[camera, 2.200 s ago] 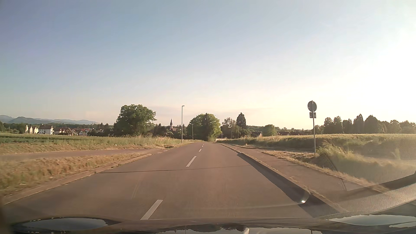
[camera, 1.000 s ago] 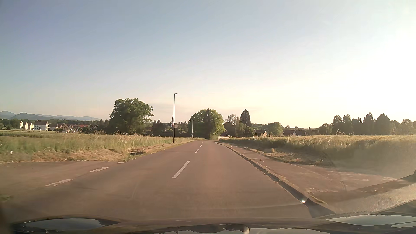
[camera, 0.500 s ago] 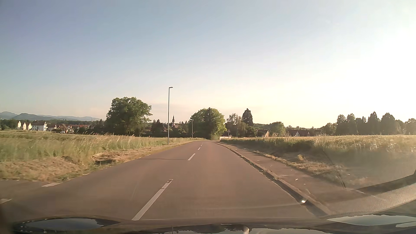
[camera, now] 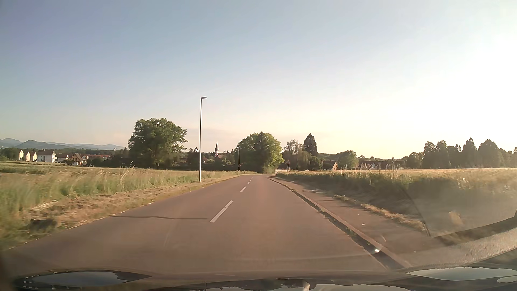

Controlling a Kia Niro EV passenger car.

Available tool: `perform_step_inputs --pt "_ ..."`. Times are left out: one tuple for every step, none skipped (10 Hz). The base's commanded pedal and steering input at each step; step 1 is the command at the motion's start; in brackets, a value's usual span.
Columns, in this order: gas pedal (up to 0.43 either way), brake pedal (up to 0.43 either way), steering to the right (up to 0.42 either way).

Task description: Follow the waypoints while adhering to traffic rules and regulations

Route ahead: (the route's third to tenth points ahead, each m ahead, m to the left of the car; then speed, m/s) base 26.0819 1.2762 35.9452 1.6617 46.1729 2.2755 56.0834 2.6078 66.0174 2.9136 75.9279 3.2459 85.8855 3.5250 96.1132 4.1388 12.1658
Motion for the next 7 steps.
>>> perform_step_inputs --pt "0.047 0.0 -0.002" --pt "0.047 0.0 -0.002" --pt "0.039 0.0 -0.002" --pt "0.039 0.0 -0.002" --pt "0.028 0.0 -0.002" --pt "0.0 0.0 -0.002" --pt "0.0 0.0 -0.002"
